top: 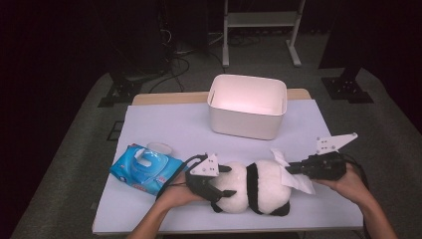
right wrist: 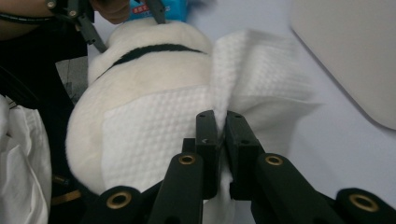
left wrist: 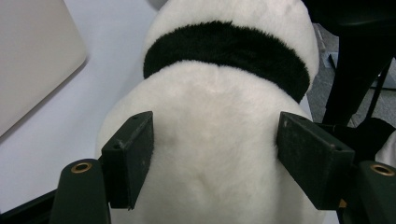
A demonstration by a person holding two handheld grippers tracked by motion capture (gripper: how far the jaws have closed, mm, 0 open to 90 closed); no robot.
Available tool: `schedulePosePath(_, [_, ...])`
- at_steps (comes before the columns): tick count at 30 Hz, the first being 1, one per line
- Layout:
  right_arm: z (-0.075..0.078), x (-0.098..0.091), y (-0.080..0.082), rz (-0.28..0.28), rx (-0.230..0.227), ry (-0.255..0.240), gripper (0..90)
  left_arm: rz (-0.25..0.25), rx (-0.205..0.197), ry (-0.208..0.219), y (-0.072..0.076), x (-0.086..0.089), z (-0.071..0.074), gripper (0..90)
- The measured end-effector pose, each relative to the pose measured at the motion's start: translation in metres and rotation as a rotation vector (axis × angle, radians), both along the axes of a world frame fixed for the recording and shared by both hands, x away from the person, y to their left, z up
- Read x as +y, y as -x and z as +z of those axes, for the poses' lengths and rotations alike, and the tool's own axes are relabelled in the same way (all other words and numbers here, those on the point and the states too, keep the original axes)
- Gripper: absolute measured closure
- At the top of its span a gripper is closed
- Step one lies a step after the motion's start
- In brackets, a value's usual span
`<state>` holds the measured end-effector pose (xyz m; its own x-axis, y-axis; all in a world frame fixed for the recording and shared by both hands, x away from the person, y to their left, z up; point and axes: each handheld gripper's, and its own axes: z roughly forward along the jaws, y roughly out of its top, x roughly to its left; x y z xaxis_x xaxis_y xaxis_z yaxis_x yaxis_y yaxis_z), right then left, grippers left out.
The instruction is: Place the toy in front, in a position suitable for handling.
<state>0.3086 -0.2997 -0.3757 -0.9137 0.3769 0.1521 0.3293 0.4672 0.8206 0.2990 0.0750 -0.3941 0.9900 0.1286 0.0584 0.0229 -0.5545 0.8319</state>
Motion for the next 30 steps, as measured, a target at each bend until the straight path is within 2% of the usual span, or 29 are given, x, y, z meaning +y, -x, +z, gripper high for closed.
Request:
schedulePosePath(5, [0.008, 0.015, 0.005, 0.053, -0.029, -0.035, 84.2, 0.004, 0.001, 0.0, 0.0, -0.001, 0.0, 27.5])
schedulePosePath(8, [0.015, 0.027, 0.009, 0.085, -0.054, -0.017, 84.2, 0.002, -0.001, -0.003, 0.0, 0.0, 0.0, 27.5])
schedulePosePath(12, [0.01, 0.02, 0.014, 0.067, -0.055, -0.025, 84.2, 0.005, 0.0, 0.003, 0.0, 0.0, 0.0, 27.5])
schedulePosePath(15, [0.003, 0.011, 0.024, 0.053, -0.046, -0.045, 84.2, 0.005, 0.001, 0.003, 0.0, -0.001, 0.0, 27.5])
schedulePosePath(18, [0.0, 0.008, 0.032, 0.05, -0.052, -0.041, 84.2, 0.005, 0.0, 0.0, 0.0, -0.002, 0.001, 27.5])
schedulePosePath(21, [0.004, 0.014, 0.036, 0.066, -0.073, -0.035, 84.2, 0.01, 0.004, 0.006, -0.001, -0.002, 0.0, 27.5])
schedulePosePath(23, [0.009, 0.027, 0.036, 0.099, -0.089, -0.037, 84.1, 0.013, 0.006, 0.008, -0.002, -0.003, 0.0, 27.4])
schedulePosePath(27, [0.015, 0.049, 0.042, 0.151, -0.123, 0.032, 84.1, 0.012, 0.004, 0.006, -0.002, -0.002, 0.0, 27.4])
schedulePosePath(30, [0.013, 0.044, 0.045, 0.139, -0.124, 0.057, 84.2, 0.015, 0.004, 0.011, -0.001, -0.002, 0.001, 27.4])
